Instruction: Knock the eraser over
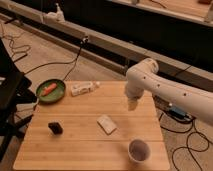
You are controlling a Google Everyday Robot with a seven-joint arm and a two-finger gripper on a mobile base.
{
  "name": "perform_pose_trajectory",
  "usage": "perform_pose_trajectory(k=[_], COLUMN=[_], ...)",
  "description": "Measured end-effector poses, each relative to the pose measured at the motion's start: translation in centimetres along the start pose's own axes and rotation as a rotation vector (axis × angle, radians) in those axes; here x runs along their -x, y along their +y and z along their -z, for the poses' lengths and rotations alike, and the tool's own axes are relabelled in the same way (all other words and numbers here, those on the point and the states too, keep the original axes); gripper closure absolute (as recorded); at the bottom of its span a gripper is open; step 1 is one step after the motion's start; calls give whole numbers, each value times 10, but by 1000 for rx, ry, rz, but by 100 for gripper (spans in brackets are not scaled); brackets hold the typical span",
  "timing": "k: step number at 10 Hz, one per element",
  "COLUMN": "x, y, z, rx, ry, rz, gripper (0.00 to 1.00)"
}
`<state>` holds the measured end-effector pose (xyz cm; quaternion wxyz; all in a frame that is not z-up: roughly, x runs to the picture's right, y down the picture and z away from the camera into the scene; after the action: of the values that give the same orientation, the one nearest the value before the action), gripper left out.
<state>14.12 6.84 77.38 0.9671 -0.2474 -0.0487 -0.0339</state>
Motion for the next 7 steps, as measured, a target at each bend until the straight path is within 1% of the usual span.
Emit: perform_pose_trajectory(k=[4, 5, 7], x=[0, 0, 0], y=[0, 0, 0], z=[0, 1, 1], rx=[0, -1, -1], ry=[0, 1, 1], rz=[0, 0, 0], gripper=[36, 39, 61])
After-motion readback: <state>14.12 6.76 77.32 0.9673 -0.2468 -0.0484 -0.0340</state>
